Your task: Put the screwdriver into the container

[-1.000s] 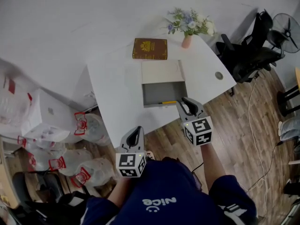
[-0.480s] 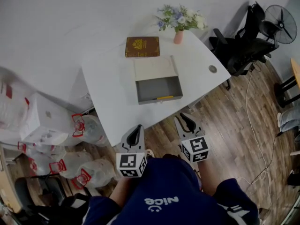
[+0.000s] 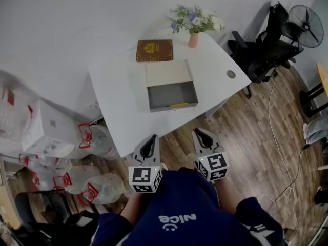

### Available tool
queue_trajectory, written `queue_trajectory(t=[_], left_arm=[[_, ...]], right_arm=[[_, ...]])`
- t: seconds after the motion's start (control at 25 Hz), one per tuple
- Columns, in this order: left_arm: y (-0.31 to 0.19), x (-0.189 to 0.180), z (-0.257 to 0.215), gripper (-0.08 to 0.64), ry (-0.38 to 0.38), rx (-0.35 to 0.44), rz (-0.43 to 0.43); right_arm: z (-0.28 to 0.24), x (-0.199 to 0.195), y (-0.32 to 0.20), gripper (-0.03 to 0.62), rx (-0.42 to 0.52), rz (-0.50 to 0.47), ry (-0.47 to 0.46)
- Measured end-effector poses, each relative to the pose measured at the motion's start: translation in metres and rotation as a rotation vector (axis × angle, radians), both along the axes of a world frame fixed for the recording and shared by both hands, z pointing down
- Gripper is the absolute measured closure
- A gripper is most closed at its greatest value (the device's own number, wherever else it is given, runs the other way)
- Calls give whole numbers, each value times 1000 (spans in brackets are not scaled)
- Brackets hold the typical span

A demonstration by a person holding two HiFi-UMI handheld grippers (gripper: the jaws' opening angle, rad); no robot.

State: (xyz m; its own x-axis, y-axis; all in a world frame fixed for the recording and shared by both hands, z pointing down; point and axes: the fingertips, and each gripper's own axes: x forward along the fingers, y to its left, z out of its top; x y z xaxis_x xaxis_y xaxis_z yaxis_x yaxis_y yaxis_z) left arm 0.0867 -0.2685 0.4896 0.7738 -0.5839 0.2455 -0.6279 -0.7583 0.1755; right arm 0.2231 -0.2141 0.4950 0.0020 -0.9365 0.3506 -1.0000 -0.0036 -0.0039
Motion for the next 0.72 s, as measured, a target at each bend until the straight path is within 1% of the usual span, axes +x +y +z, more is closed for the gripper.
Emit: queue_trajectory(t=[0.16, 0.32, 0.44, 0.56, 0.72], left_arm=[[4, 1, 0, 543, -5, 9, 2], [8, 4, 0, 543, -19, 19, 13], [8, 6, 0, 543, -25, 26, 11], [7, 8, -5, 543, -25, 39, 6], [9, 13, -13, 543, -15, 39, 22]], right_arm=[[-2, -3, 3, 569, 13, -12, -28], [-8, -5, 1, 571, 35, -22, 6], [-12, -5, -1, 571, 51, -27, 11], [-13, -6, -2, 571, 52, -37, 20], [-13, -6, -3, 571, 50, -45, 28]])
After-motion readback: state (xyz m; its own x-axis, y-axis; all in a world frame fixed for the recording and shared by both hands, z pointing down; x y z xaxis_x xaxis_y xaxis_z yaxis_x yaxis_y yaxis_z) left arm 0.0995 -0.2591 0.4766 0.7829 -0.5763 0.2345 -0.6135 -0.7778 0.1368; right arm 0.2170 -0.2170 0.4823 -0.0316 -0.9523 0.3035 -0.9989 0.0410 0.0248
